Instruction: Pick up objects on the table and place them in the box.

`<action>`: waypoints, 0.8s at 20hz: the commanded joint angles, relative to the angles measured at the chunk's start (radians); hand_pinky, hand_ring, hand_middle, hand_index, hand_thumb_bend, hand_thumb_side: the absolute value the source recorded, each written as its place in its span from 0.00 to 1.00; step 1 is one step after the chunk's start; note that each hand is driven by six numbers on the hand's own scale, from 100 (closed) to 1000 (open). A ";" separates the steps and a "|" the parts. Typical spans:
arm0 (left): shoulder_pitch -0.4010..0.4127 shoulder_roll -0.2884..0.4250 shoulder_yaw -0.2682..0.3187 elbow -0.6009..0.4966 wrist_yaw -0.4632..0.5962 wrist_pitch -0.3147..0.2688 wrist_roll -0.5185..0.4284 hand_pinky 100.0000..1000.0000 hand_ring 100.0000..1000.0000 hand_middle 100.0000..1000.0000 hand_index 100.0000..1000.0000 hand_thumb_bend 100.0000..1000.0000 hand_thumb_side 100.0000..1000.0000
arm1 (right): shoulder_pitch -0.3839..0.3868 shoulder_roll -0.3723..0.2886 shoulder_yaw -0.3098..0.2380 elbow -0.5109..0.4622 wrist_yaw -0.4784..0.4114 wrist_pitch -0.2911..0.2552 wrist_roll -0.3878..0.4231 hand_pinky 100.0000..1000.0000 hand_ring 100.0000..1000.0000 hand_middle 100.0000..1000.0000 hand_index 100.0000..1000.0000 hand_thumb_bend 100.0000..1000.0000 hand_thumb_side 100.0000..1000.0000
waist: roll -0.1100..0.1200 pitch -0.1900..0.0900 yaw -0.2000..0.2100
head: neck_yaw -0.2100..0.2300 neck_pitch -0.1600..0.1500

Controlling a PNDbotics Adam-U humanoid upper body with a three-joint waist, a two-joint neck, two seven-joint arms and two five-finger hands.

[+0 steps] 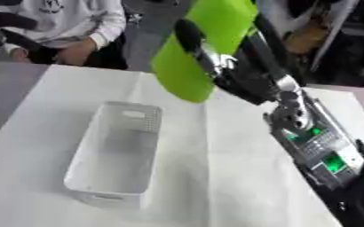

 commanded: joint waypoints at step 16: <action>-0.074 -0.067 -0.009 -0.015 -0.002 0.009 -0.069 0.47 0.58 0.71 0.83 0.09 0.94 | -0.073 0.097 0.027 0.170 0.173 -0.091 -0.017 0.00 0.00 0.00 0.16 0.00 0.77 | 0.015 0.031 0.073 | -0.088 -0.071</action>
